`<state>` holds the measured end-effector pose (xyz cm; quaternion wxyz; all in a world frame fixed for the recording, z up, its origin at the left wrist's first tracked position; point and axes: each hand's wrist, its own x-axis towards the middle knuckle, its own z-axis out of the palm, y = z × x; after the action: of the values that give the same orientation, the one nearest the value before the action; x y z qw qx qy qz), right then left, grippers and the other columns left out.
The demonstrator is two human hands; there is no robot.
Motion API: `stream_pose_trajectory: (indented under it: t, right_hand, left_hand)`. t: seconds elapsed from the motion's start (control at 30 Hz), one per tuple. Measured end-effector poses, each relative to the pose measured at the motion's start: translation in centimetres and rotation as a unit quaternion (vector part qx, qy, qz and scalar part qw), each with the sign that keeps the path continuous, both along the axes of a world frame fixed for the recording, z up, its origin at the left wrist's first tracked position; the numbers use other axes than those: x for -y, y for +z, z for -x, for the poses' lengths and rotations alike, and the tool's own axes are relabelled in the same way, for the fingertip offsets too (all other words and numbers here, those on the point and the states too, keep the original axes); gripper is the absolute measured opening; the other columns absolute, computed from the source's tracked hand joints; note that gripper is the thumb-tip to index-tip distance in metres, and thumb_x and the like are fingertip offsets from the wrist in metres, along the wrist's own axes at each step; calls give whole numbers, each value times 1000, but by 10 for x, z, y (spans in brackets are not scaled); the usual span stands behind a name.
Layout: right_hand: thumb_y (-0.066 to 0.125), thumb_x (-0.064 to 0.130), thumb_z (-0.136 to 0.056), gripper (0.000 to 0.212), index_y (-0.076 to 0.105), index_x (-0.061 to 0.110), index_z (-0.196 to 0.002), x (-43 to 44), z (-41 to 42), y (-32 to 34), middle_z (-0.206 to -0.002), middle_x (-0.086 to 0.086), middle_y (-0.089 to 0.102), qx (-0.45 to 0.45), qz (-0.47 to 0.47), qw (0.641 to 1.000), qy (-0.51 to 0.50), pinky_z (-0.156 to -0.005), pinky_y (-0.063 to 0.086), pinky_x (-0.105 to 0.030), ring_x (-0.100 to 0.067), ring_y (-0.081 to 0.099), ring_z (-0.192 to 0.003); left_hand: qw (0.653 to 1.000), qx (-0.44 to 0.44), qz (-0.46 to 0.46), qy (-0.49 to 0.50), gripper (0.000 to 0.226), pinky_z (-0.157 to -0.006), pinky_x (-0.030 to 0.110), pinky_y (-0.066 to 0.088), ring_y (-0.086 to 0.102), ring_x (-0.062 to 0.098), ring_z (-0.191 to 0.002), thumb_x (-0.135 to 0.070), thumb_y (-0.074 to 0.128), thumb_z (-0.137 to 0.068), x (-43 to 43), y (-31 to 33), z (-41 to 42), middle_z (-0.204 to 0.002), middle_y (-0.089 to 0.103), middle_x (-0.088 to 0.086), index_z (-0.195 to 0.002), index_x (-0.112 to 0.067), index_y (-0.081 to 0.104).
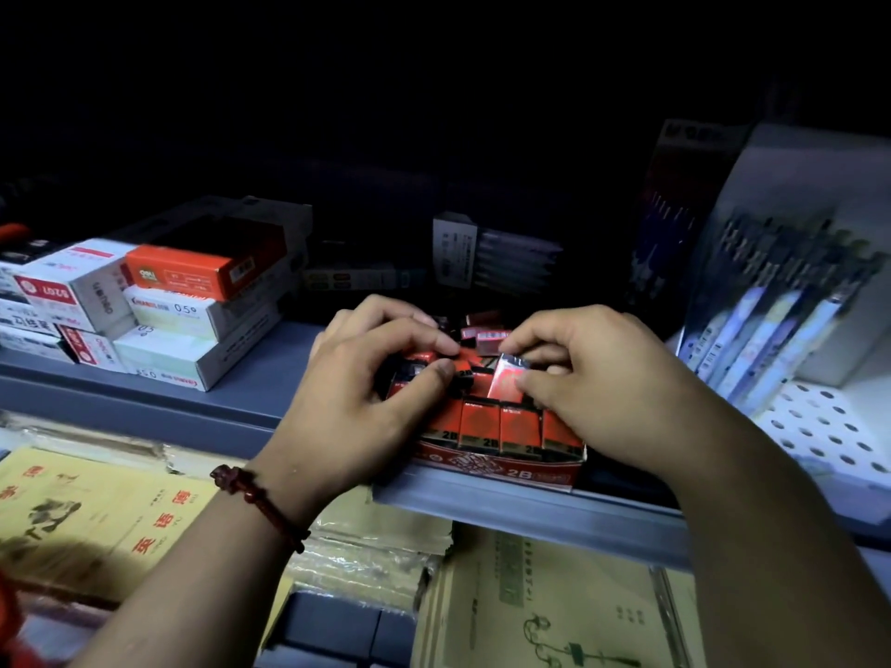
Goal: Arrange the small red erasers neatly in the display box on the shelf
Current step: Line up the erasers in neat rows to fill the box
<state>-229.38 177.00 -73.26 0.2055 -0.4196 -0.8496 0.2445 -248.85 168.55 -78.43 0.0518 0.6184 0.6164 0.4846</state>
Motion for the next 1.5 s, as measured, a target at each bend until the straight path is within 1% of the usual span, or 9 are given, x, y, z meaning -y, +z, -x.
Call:
stream_pose_trajectory:
  t: [0.07,0.23,0.4,0.53,0.7,0.93,1.13,1.3,1.5]
  right_hand:
    - [69,14,-92,22,73,32,-105,0,4,-5,-97,12,75,2,-11,1000,-9,-75,60,-30,-2,69,-81]
    - [71,25,-92,9,73,28,-84,6,14,-11,-62,12,61,5,-60,998,-32,-44,33,-11,-1,56,-50]
    - [66,18,-94,18,79,31,-91,7,14,-6,-88,15,71,24,-55,998,-13,-49,44,-8,-2,63,-63]
    - [66,10,-95,31,78,36,-105,2,8,-3,-108,10,70,50,-35,998,5,-50,40,-4,1,60,-71]
    - [73,17,-92,20,78,32,-106,-1,8,-8,-73,20,58,11,-25,1000,3,-50,39,-3,3,56,-57]
    - [69,18,-94,18,78,32,-100,1,9,-7,-77,17,66,-18,-33,999,2,-50,44,-9,5,62,-64]
    - [67,53,-90,37,73,19,-76,15,24,-8,-60,4,63,-25,-23,999,-25,-55,47,-33,-11,57,-54]
    - [79,50,-80,36,71,16,-77,20,35,-10,-64,3,64,-40,-13,996,-73,-63,54,-41,-18,62,-63]
    - [88,33,-75,24,73,13,-75,9,30,-7,-62,-4,65,-80,106,989,-65,-58,44,-31,-10,56,-54]
  left_hand:
    - [1000,2,1,2,24,-105,46,42,55,10,-116,-49,59,-85,0,0,-1,-113,60,-19,-99,-37,75]
    - [1000,12,5,-14,26,-105,38,44,56,11,-117,-40,60,-82,0,0,0,-113,59,-18,-103,-35,75]
    - [996,64,22,-53,37,-98,18,41,57,14,-108,-13,61,-77,3,3,4,-113,60,-7,-109,-29,72]
    - [986,147,37,-66,43,-86,19,48,59,11,-98,-8,60,-74,4,4,10,-106,59,-1,-112,-25,71]
    - [978,193,42,-66,42,-80,24,50,59,10,-92,-7,60,-73,4,5,8,-100,60,-6,-109,-25,72]
    - [994,69,61,-57,38,-98,7,37,54,3,-109,-36,59,-76,4,7,7,-111,54,-4,-111,-36,75]
    - [996,61,53,-48,36,-95,10,41,58,6,-102,-37,58,-75,3,6,12,-108,56,-6,-107,-40,75]
    - [985,147,76,-53,37,-77,20,52,63,7,-82,-20,66,-73,3,7,17,-102,62,4,-108,-29,73]
    - [965,238,89,-70,35,-70,22,51,58,18,-76,-16,67,-76,4,4,21,-86,64,4,-110,-22,74]
